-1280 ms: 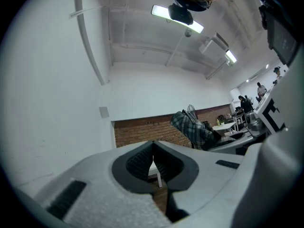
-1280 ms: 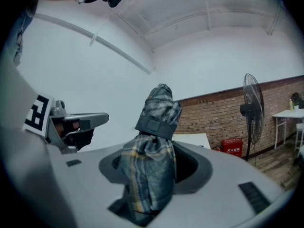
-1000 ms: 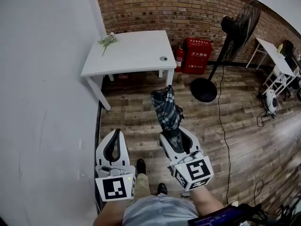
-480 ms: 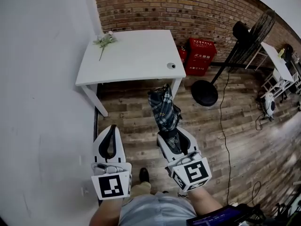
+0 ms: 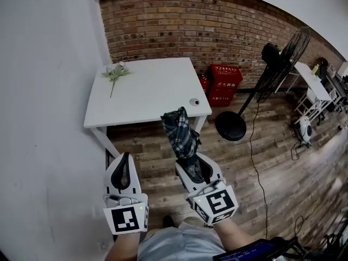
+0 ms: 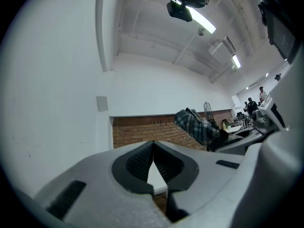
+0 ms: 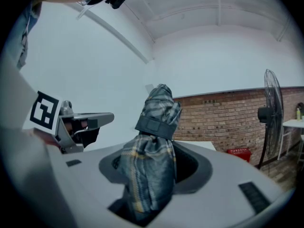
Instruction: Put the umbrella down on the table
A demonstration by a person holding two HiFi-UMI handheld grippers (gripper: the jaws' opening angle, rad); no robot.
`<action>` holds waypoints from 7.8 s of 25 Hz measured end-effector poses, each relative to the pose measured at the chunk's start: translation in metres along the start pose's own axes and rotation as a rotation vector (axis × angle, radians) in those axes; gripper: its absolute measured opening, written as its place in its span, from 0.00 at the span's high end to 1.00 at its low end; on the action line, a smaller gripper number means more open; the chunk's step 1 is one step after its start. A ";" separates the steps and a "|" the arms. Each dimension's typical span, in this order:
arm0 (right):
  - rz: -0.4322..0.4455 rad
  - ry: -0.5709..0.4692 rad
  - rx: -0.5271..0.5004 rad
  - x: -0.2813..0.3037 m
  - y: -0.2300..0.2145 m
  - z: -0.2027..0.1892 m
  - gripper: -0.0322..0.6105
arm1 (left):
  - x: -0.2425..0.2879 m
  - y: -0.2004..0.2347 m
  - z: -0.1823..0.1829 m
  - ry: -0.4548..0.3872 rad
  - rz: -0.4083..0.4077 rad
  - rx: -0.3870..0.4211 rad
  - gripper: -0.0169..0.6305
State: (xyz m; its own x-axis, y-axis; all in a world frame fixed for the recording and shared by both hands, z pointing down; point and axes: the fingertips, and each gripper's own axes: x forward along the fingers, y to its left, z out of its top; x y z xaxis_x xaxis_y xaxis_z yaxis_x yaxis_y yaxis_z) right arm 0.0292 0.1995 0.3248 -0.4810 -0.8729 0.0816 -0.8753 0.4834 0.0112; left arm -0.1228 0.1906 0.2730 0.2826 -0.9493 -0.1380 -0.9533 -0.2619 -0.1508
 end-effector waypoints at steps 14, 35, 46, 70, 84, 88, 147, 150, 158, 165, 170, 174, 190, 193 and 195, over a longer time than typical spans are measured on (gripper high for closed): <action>-0.053 0.027 0.052 0.078 -0.085 -0.030 0.64 | 0.107 -0.011 -0.064 0.119 -0.059 0.033 0.96; 0.058 -0.022 0.051 0.264 -0.234 0.010 0.64 | 0.310 0.012 -0.069 0.119 0.058 0.097 0.96; 0.126 -0.020 0.017 0.341 -0.214 0.028 0.64 | 0.338 0.069 -0.086 0.149 0.129 0.032 0.96; 0.066 0.208 0.039 0.481 -0.202 -0.056 0.64 | 0.433 0.165 -0.182 0.265 0.031 -0.051 0.96; 0.024 0.351 0.066 0.512 -0.209 -0.125 0.64 | 0.454 0.179 -0.240 0.348 -0.014 -0.096 0.96; 0.020 0.385 0.080 0.519 -0.212 -0.144 0.64 | 0.460 0.181 -0.256 0.370 -0.017 -0.090 0.96; 0.070 0.693 0.212 0.538 -0.227 -0.230 0.41 | 0.475 0.189 -0.274 0.393 0.011 -0.072 0.96; 0.082 0.613 0.194 0.534 -0.223 -0.197 0.43 | 0.469 0.184 -0.254 0.364 0.022 -0.087 0.96; 0.136 0.234 0.183 0.500 -0.211 -0.056 0.65 | 0.456 0.178 -0.153 0.185 0.060 -0.027 0.96; 0.111 -0.001 0.080 0.459 -0.207 0.040 0.94 | 0.446 0.162 -0.079 0.083 0.072 -0.002 0.96; 0.090 -0.049 0.022 0.439 -0.208 0.064 0.94 | 0.442 0.155 -0.051 0.043 0.074 0.014 0.96; 0.077 -0.063 -0.005 0.425 -0.206 0.069 0.94 | 0.434 0.148 -0.040 0.025 0.065 0.029 0.96; 0.061 -0.102 -0.041 0.408 -0.212 0.076 0.95 | 0.425 0.123 -0.040 0.017 0.041 0.048 0.96; 0.062 -0.103 -0.036 0.408 -0.214 0.076 0.95 | 0.425 0.123 -0.039 0.019 0.045 0.053 0.96; 0.062 -0.105 -0.036 0.409 -0.214 0.077 0.95 | 0.425 0.122 -0.039 0.019 0.044 0.055 0.96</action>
State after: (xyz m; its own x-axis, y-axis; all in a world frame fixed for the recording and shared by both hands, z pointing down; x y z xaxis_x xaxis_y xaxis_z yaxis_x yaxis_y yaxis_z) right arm 0.0162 -0.2660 0.2792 -0.5380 -0.8427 -0.0217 -0.8425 0.5367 0.0450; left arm -0.1233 -0.2518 0.2343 0.2378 -0.9629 -0.1275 -0.9573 -0.2101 -0.1985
